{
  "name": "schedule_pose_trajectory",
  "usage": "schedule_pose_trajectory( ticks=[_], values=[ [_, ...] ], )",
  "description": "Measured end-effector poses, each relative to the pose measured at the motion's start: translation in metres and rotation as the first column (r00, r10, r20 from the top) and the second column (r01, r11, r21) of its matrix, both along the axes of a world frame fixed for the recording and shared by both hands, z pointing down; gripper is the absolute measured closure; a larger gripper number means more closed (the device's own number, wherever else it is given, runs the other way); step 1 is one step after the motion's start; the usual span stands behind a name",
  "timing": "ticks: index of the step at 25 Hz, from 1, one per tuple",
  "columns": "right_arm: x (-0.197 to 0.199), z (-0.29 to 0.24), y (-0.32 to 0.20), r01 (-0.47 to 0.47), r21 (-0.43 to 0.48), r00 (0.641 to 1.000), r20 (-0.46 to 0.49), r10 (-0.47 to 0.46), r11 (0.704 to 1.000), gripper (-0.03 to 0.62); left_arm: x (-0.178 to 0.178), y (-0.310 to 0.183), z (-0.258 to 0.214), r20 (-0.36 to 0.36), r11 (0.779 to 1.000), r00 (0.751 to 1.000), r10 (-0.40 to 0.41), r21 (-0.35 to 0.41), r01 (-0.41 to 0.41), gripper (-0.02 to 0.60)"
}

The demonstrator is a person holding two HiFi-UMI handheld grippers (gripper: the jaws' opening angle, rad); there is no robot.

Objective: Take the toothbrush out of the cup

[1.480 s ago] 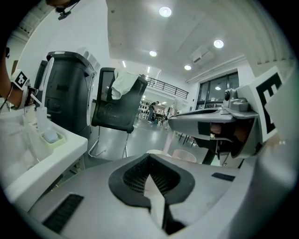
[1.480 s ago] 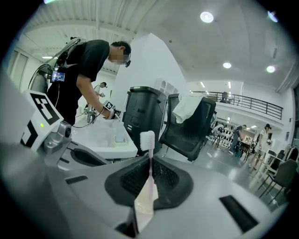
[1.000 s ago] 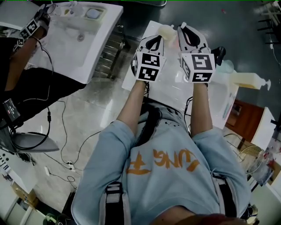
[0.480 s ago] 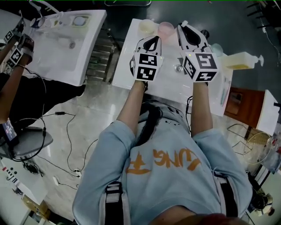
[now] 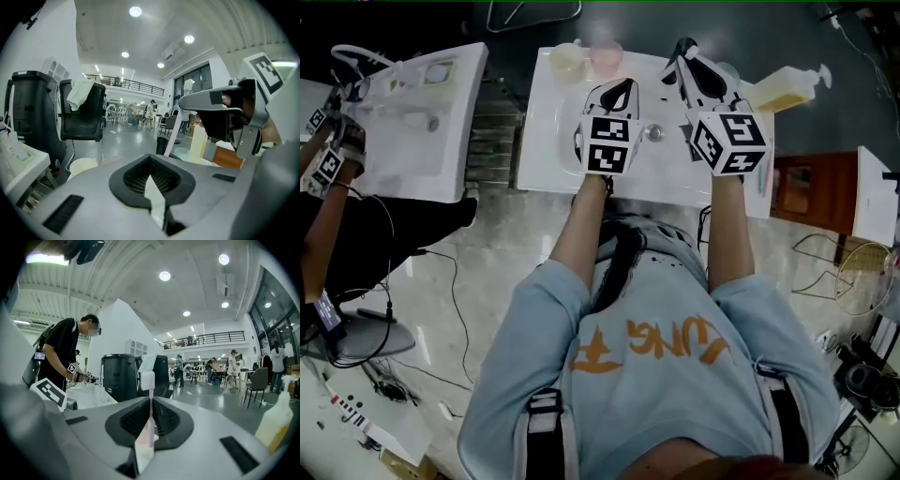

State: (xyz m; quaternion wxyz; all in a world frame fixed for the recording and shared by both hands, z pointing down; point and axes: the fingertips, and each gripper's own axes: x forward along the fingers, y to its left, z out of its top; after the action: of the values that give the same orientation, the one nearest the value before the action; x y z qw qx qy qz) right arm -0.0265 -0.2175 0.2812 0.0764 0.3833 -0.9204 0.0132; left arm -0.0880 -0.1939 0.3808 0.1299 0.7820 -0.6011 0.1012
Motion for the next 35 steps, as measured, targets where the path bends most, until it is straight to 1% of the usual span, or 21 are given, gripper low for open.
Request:
schedule_pose_trajectory(
  ticks=[7, 15, 23, 27, 35],
  values=[
    [0.049, 0.004, 0.006, -0.064, -0.011, 0.998, -0.018, 0.064, 0.998, 0.556, 0.046, 0.000, 0.003, -0.018, 0.998, 0.998, 0.060, -0.006, -0.060, 0.574],
    [0.120, 0.012, 0.008, -0.159, -0.027, 0.987, -0.032, 0.158, 0.987, 0.556, 0.113, -0.003, 0.011, -0.034, 0.989, 0.989, 0.146, -0.018, -0.146, 0.574],
    [0.197, 0.023, 0.011, -0.259, -0.046, 0.965, -0.048, 0.257, 0.965, 0.556, 0.187, -0.005, 0.021, -0.048, 0.969, 0.969, 0.243, -0.034, -0.245, 0.574],
    [0.237, 0.029, 0.015, -0.312, -0.058, 0.949, -0.062, 0.309, 0.948, 0.556, 0.224, -0.003, 0.026, -0.056, 0.955, 0.955, 0.290, -0.042, -0.293, 0.574],
    [0.304, 0.047, 0.018, -0.381, -0.107, 0.923, -0.106, 0.371, 0.918, 0.556, 0.283, 0.000, 0.038, -0.081, 0.938, 0.939, 0.334, -0.069, -0.339, 0.574]
  ],
)
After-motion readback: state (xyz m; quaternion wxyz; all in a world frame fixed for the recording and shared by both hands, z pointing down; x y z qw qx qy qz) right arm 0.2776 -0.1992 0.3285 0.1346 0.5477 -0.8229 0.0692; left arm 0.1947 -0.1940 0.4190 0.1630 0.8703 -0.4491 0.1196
